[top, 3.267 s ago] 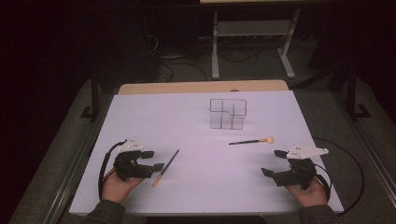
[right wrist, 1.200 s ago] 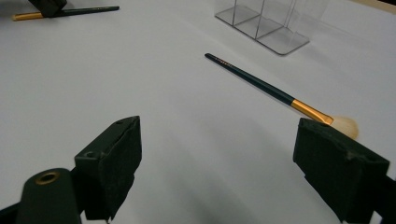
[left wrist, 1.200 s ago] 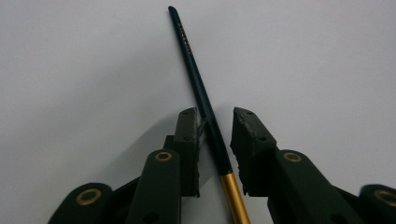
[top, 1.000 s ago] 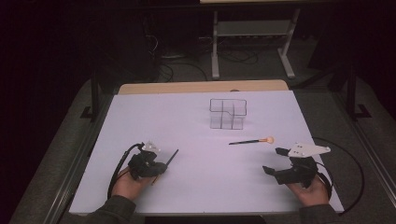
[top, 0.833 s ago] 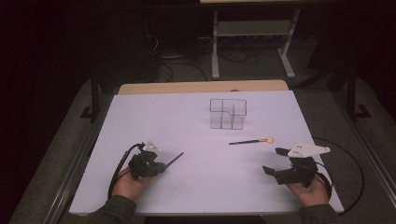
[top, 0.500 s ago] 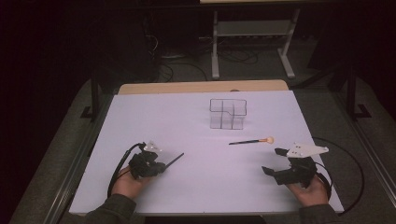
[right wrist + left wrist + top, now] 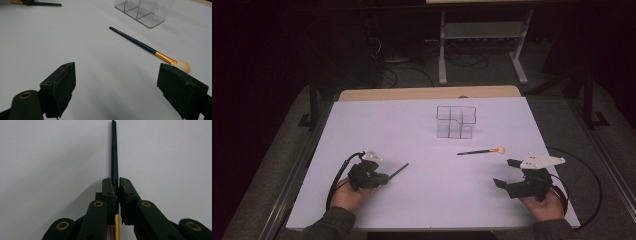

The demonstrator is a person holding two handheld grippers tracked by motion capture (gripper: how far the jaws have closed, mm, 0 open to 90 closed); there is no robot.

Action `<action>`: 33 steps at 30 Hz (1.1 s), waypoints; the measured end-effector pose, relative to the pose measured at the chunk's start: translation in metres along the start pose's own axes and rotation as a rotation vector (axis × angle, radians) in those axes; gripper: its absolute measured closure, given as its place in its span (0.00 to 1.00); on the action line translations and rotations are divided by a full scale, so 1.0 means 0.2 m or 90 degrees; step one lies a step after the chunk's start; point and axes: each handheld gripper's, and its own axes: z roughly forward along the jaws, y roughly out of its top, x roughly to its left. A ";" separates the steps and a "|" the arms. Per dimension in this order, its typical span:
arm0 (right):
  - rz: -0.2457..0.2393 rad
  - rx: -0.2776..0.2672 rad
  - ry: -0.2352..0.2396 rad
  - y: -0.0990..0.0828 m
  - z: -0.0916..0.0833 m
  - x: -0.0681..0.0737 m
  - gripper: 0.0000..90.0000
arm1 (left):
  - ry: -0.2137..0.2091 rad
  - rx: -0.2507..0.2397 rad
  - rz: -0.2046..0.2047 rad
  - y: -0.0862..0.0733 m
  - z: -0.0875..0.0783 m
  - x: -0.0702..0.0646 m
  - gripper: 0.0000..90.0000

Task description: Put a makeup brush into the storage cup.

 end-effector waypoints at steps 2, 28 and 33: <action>0.000 0.000 0.000 0.00 0.00 0.00 0.16 | -0.002 -0.006 -0.006 0.00 0.00 0.00 0.93; -0.025 0.008 0.023 0.05 0.02 0.03 0.17 | -0.022 -0.039 0.026 0.08 -0.12 -0.05 0.93; -0.033 0.011 0.038 0.09 0.03 0.04 0.17 | -0.033 -0.039 0.039 0.09 -0.15 -0.05 0.93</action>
